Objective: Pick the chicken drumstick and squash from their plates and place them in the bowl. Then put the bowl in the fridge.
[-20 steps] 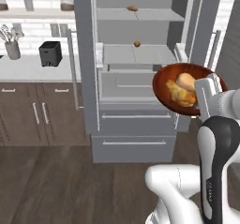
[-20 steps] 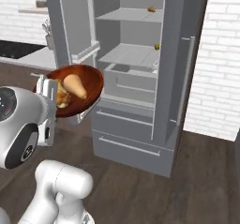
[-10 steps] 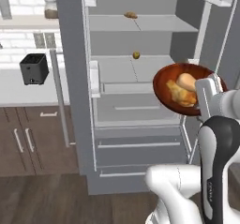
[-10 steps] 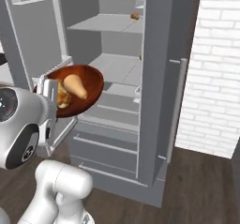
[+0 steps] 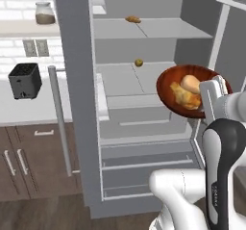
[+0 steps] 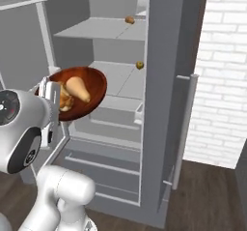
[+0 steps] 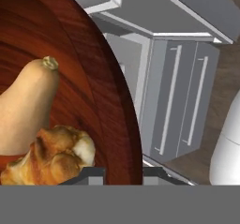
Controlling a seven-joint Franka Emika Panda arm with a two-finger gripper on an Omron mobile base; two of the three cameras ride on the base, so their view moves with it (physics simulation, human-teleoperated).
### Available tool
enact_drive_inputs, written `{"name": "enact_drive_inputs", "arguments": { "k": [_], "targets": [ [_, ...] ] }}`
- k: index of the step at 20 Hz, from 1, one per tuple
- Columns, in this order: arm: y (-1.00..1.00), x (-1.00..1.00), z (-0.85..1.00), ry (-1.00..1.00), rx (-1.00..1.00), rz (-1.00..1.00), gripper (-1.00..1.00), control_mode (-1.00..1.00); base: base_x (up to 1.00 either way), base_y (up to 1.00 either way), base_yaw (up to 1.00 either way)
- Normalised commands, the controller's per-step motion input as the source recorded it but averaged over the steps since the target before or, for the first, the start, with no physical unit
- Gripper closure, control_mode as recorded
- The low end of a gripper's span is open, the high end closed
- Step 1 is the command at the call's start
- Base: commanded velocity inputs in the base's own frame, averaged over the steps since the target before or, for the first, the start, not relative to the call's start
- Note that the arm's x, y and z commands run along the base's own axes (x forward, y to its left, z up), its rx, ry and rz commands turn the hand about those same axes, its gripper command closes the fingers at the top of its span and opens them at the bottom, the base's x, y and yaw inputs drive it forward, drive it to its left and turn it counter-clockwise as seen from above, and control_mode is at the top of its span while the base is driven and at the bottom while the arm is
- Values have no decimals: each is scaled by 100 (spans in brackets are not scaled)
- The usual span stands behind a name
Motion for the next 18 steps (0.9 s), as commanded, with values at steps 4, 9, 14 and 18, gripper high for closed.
{"name": "enact_drive_inputs", "arguments": {
  "k": [4,9,14,18],
  "targets": [
    [0,0,0,0,0,0,100,100,22,24,-27],
    [0,0,0,0,0,0,100,100,49,0,-18],
    [0,0,0,0,0,0,100,100,91,4,-8],
    [0,0,0,0,0,0,100,100,88,0,-2]
  ]
}}
